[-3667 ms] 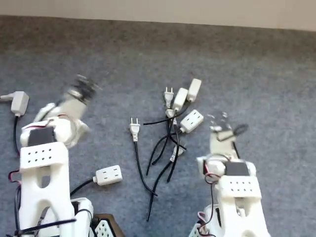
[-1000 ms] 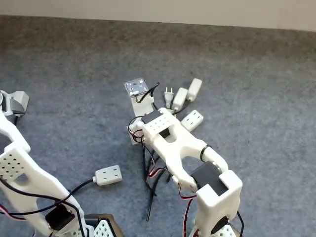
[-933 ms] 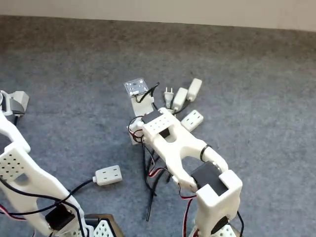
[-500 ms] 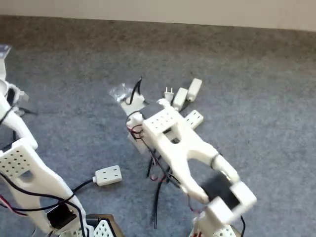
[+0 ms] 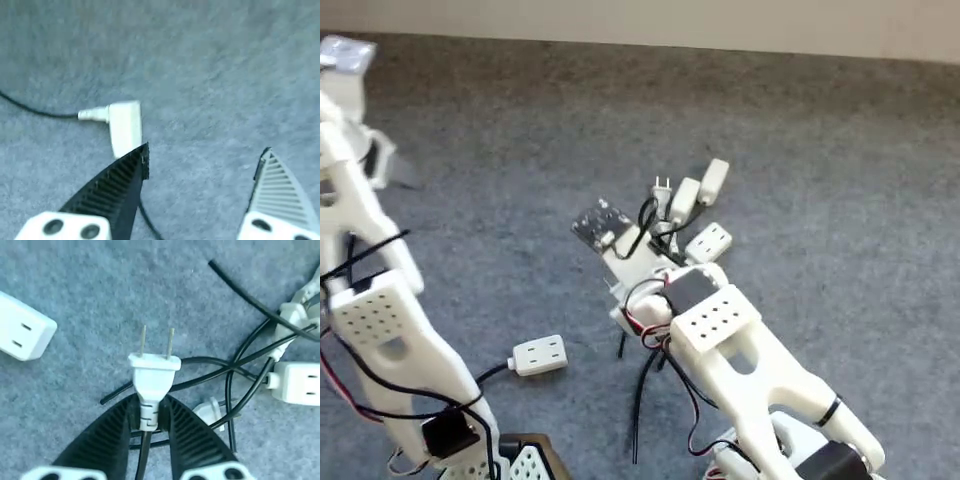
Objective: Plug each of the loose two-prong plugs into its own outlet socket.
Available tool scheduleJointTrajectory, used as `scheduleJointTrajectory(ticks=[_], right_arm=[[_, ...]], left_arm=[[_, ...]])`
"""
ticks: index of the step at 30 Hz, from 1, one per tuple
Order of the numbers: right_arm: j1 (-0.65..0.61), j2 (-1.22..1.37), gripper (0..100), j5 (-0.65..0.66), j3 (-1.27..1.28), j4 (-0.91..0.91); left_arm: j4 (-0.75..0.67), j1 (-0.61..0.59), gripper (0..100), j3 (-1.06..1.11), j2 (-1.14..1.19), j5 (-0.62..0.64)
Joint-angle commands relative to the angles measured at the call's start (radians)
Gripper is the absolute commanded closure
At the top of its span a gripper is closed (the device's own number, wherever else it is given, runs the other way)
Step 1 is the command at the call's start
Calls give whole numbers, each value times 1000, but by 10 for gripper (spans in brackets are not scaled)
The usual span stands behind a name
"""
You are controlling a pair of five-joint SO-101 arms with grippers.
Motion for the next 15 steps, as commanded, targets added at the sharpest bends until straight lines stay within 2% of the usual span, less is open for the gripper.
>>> scheduleJointTrajectory(ticks=[1, 5, 9, 12, 15], right_arm=[[22, -68, 992, -14, 12, -31], [24, -208, 992, -61, 59, -65], [28, -447, 992, -83, 150, -77], [30, -601, 992, -103, 229, -74], [30, -704, 992, -104, 298, -73]], left_arm=[[11, 173, 662, 64, -231, 86], [8, 343, 662, 312, -427, 167], [2, 490, 662, 535, -641, 172], [-41, 552, 662, 677, -799, 189], [-157, 559, 662, 878, -944, 239]])
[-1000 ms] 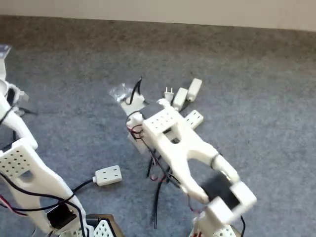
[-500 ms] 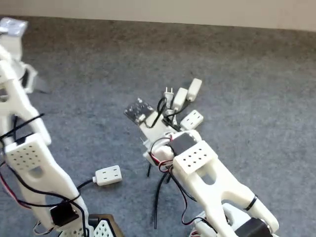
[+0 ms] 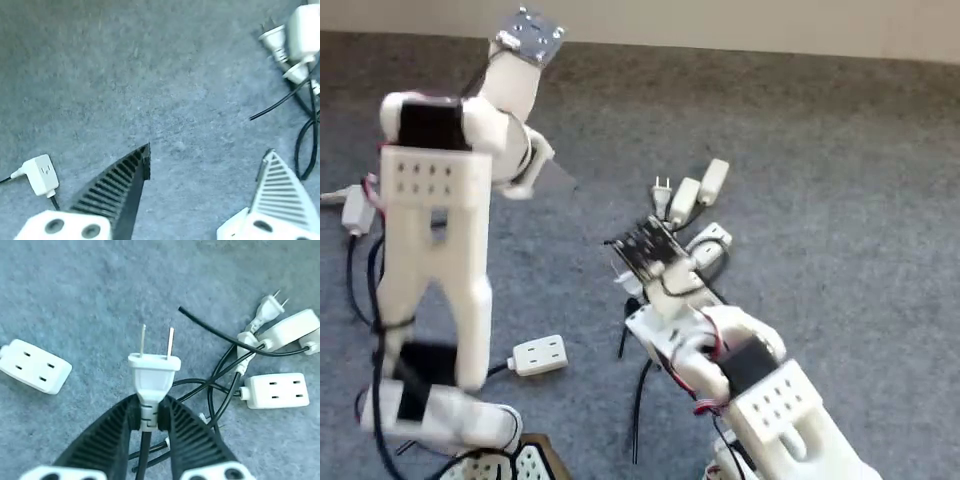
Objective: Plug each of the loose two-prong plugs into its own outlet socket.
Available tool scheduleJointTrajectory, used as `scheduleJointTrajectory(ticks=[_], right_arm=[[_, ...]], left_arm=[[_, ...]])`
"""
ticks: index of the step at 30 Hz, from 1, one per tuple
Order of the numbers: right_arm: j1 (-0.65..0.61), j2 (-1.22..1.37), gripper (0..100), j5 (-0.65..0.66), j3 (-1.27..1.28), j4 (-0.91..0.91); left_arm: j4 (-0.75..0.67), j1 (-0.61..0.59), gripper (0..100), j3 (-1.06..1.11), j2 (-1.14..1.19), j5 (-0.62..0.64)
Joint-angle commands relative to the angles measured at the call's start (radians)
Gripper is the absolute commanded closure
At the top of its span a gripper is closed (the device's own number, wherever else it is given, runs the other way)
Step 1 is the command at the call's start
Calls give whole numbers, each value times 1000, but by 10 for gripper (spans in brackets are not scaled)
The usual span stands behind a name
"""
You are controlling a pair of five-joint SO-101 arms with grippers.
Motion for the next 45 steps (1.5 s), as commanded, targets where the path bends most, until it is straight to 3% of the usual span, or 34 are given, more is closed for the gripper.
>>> scheduleJointTrajectory(ticks=[1, 7, 15, 23, 32, 38, 45], right_arm=[[13, -131, 992, -12, 45, -15], [5, -139, 992, -12, 71, -19], [-97, -67, 992, -40, 127, -96], [-101, 70, 992, -40, 119, -145], [-110, 45, 992, -40, 12, -47], [-202, 51, 992, -40, -28, -27], [-174, 50, 992, -32, -39, -25]], left_arm=[[-176, 21, 662, 297, -260, 60], [-463, 41, 662, 808, -544, 92], [-735, 159, 662, 1290, -963, 121], [-747, 202, 662, 1557, -1293, 183], [-802, 222, 662, 1828, -1437, 150], [-835, 222, 662, 1856, -1446, 137], [-833, 229, 662, 1856, -1446, 135]])
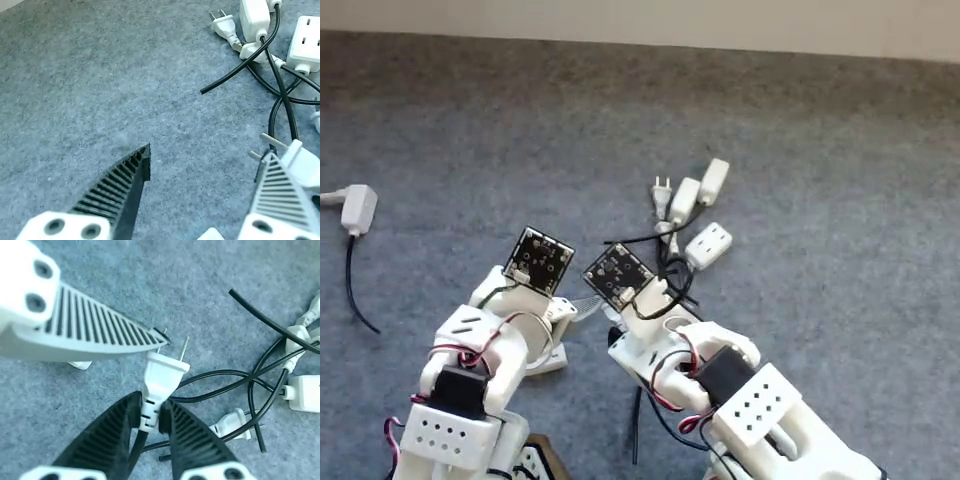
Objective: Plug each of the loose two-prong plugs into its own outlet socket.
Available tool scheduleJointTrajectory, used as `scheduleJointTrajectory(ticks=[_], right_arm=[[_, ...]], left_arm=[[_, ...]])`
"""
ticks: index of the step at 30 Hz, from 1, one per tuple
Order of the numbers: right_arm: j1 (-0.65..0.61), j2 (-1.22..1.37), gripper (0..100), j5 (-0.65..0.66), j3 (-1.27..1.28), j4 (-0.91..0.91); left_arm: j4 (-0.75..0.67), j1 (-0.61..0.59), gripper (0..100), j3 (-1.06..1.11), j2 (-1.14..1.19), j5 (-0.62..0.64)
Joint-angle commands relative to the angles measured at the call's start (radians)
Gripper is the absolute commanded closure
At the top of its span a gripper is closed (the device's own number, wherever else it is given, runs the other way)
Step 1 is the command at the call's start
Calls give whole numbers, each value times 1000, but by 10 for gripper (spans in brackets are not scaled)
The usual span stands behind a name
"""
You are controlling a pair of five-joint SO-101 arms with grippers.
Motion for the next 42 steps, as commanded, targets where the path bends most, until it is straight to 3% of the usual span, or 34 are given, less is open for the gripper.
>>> scheduleJointTrajectory(ticks=[1, 9, 18, 26, 42], right_arm=[[4, -16, 992, 12, -96, 2], [117, -15, 992, 49, -272, 137], [111, -13, 992, 49, -302, 157], [113, -13, 992, 77, -165, 133], [41, -13, 992, 68, -131, 116]], left_arm=[[-21, 24, 662, 2, -4, -6], [-20, 61, 665, 5, -1, -5], [-20, 51, 665, -2, -5, -5], [-23, -53, 663, -41, -7, 17], [-55, -24, 663, -50, -7, 64]])
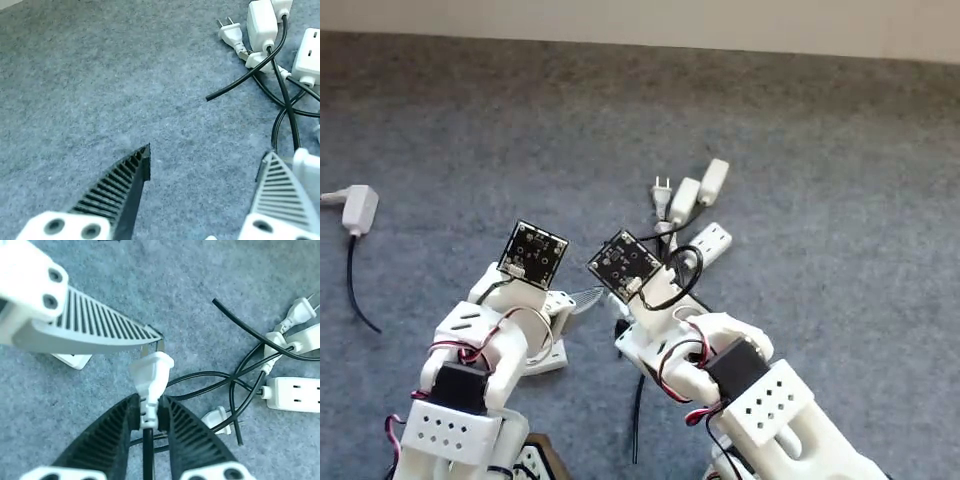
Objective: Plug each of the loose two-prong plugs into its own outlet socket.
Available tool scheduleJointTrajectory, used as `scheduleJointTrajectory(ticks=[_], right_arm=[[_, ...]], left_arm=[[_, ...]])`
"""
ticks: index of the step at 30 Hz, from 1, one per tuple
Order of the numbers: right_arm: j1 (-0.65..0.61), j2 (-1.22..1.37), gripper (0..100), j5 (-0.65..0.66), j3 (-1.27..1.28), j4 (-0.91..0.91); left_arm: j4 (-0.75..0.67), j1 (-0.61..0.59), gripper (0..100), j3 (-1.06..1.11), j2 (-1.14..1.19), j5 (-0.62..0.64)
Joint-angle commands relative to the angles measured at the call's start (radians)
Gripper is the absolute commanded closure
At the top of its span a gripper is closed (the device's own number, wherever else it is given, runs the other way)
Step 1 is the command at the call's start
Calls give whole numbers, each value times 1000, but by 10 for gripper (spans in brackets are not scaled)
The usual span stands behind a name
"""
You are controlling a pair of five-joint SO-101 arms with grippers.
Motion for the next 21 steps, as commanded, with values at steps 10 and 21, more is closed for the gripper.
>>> scheduleJointTrajectory(ticks=[10, 21], right_arm=[[-30, -1, 992, -14, -291, 137], [-25, 328, 992, -12, -513, 199]], left_arm=[[-46, 120, 666, 25, 1, 9], [-44, 116, 666, 28, 1, 9]])
